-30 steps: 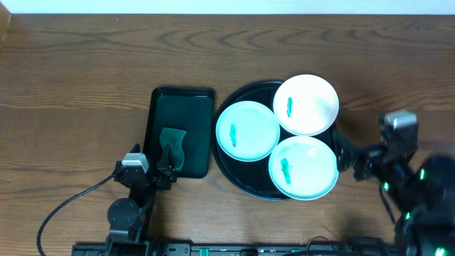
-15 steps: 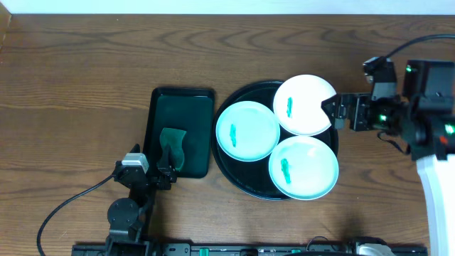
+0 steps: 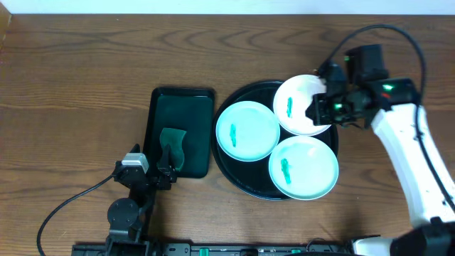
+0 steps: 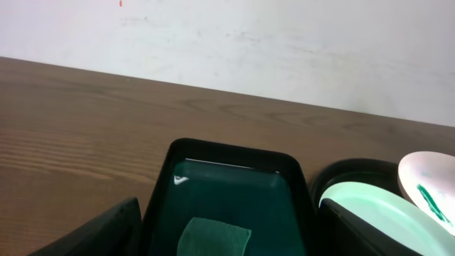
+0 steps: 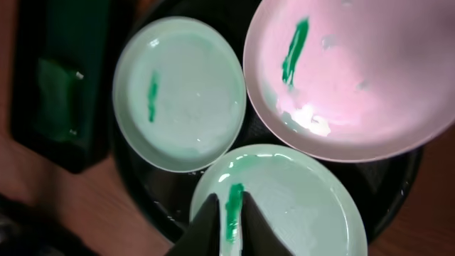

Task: Clean dirty plates on tray and stack at the side
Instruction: 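Move the right gripper up to the rim of the pink plate, then grip the pink plate rim with the right gripper and hold it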

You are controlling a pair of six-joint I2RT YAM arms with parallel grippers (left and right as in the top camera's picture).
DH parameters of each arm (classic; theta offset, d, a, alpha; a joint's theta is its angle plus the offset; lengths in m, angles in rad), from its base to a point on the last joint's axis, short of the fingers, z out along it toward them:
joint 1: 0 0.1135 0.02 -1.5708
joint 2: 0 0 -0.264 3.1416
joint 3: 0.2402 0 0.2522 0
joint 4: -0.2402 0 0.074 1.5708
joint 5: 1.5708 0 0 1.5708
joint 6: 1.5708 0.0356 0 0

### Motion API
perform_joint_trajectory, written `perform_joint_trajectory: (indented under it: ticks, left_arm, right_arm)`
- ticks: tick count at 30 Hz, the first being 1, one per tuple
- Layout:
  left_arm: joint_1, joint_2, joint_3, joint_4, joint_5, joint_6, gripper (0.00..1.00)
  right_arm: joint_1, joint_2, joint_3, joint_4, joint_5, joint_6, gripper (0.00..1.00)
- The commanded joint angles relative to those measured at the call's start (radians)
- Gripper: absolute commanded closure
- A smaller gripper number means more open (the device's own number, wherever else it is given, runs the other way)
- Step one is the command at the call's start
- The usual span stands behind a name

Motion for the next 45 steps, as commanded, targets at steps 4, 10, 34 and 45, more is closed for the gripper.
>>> perform_joint_trajectory:
  ticks: [4, 10, 34, 45]
  left_arm:
    - [-0.003, -0.007, -0.011, -0.042, -0.005, 0.008, 0.21]
    - [-0.003, -0.007, -0.011, -0.042, -0.005, 0.008, 0.21]
    - [-0.003, -0.007, -0.011, -0.042, -0.005, 0.008, 0.21]
    - [-0.003, -0.007, -0.011, -0.042, -0.005, 0.008, 0.21]
  right_arm:
    - [0.071, 0.073, 0.010, 0.058, 0.072, 0.002, 0.50]
    - [0.099, 0.177, 0.010, 0.054, 0.073, 0.001, 0.55]
    - [0.099, 0.306, 0.008, 0.089, 0.126, 0.001, 0.37]
    - [0.105, 0.306, -0.034, 0.148, 0.125, 0.002, 0.26]
